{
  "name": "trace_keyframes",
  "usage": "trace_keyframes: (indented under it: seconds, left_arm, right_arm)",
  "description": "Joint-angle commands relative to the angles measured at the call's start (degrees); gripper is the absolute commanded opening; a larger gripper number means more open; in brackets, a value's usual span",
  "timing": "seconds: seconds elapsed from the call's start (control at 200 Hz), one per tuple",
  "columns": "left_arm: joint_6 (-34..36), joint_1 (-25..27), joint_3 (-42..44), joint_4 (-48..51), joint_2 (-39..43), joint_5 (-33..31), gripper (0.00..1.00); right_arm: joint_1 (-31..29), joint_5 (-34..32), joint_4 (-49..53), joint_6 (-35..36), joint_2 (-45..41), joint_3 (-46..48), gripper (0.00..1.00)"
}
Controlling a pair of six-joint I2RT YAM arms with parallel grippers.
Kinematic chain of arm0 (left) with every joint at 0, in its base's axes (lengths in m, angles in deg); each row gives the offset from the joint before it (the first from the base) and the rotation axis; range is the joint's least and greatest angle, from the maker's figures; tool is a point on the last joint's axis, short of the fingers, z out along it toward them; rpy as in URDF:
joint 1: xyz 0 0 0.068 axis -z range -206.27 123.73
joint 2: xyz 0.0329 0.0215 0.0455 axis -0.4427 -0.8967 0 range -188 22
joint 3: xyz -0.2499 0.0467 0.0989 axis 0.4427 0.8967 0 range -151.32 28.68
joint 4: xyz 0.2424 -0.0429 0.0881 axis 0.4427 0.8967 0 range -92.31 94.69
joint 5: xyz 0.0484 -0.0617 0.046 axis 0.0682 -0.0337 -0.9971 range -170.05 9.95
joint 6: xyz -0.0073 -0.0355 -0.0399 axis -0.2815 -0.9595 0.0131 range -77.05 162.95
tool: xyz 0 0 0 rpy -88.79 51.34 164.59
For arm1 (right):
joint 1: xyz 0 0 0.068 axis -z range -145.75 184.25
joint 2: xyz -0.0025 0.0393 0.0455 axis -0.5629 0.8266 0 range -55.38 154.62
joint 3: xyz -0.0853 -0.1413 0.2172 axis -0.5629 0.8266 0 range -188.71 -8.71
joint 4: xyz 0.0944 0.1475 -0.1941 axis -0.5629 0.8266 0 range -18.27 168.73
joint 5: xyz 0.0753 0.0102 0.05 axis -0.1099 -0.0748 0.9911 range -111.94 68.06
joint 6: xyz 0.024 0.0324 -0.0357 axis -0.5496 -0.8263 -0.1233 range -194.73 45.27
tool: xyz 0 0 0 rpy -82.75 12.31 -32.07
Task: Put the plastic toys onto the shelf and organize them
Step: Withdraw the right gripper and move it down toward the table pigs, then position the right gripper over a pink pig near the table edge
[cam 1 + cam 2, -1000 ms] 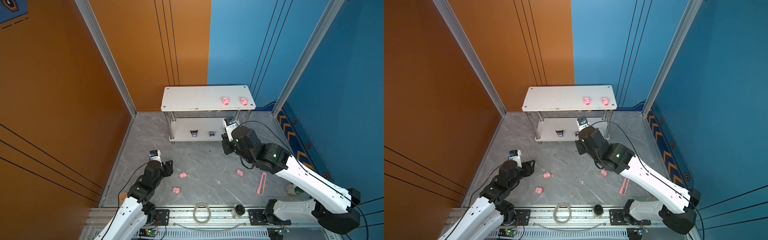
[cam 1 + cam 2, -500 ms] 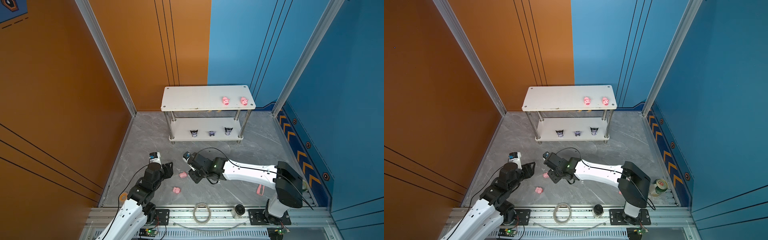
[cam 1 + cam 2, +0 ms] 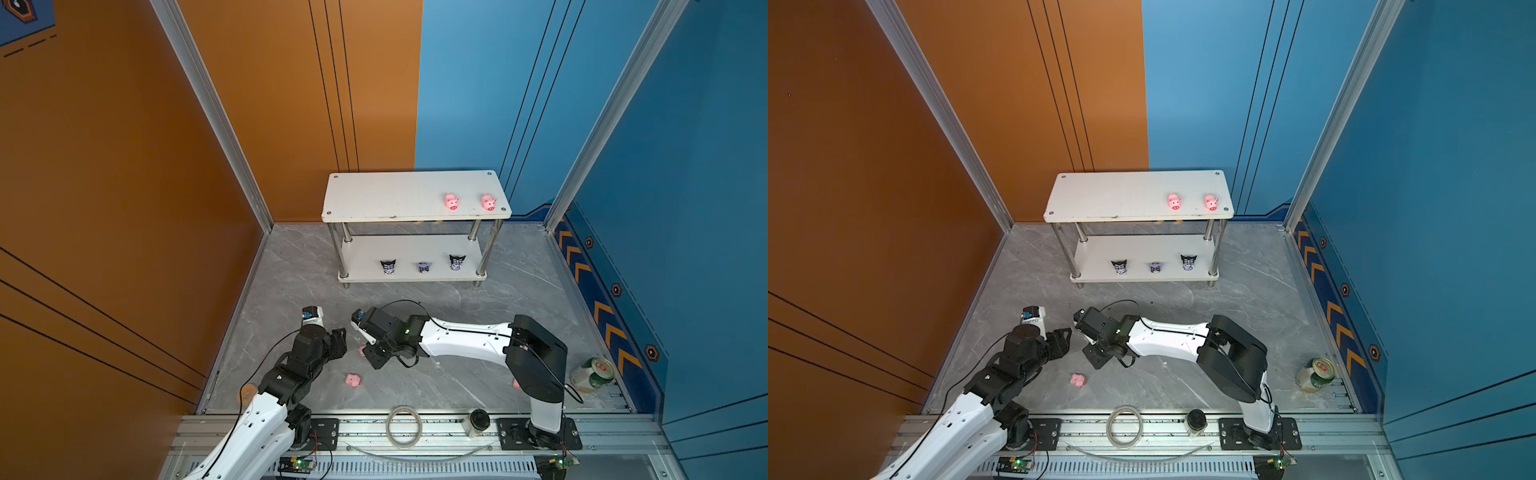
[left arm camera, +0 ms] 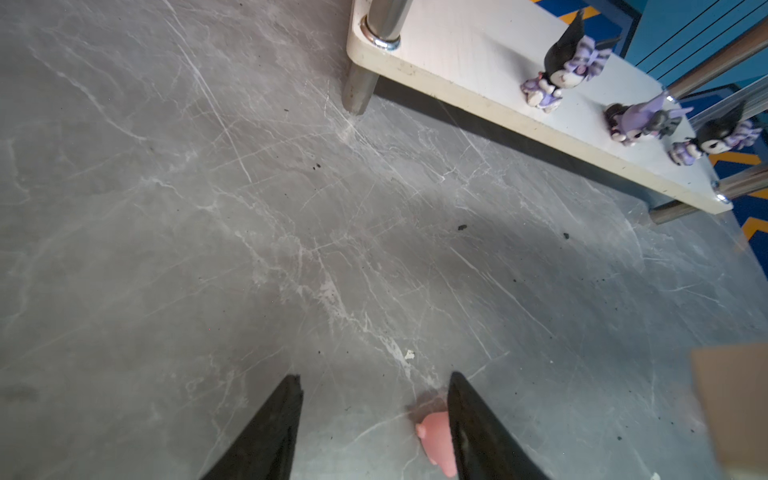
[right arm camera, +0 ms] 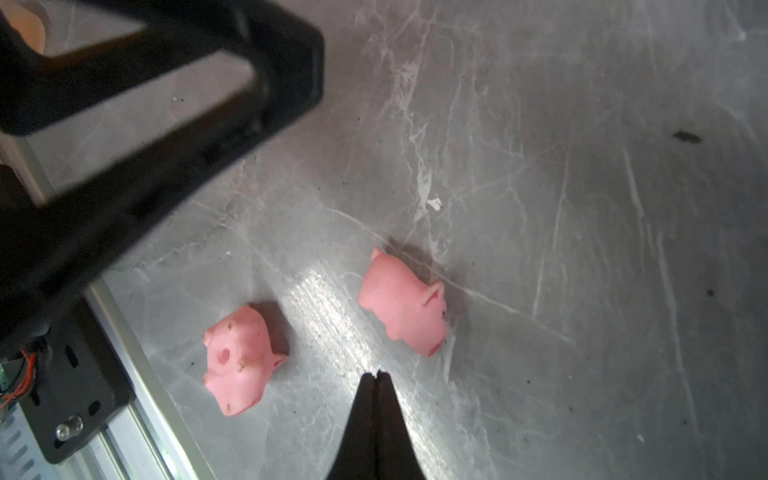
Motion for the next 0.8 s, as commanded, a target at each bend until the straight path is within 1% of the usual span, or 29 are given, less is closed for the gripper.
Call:
trace_keyframes:
  seconds: [0.0,0.075,0.105,0.29,0.471,0.696,0.796]
  left_arm:
    - [1.64,0.04,-1.61,-1.89,-1.0,-1.12,0.58]
    - [1.63,-0.02,-1.61,-1.92,-1.37,-1.32,0.58]
    - [1.67,-0.04,-1.59,-3.91,-1.43,-1.39,0.58]
    - [2.02,-0.37,-1.6,-4.05,-1.62,-1.61,0.59]
    - [2.09,-0.53,-1.39,-4.44,-1.84,-1.43,0.59]
    - [2.01,-0.71,-1.2,-5.93,-3.04,-1.19,0.59]
    - [2.07,-0.8,-1.33,-6.4,-3.46,-0.84,0.59]
  right_arm:
    - [0.08,0.34,0.06,0.79,2.64,-2.75,0.02]
    - [0.08,-0.02,-0.27,0.88,3.55,-3.14,0.02]
    - [0.06,-0.06,-0.33,0.87,3.83,-3.22,0.02]
    - [-0.25,0.19,-0.57,0.64,4.82,-1.78,0.02]
    - [-2.19,0.33,-2.05,0.17,3.1,2.53,0.02]
    - [-5.25,-1.37,-2.11,-1.96,1.73,6.95,0.02]
    - [-5.98,-2.21,-2.16,-2.07,-0.23,7.72,0.02]
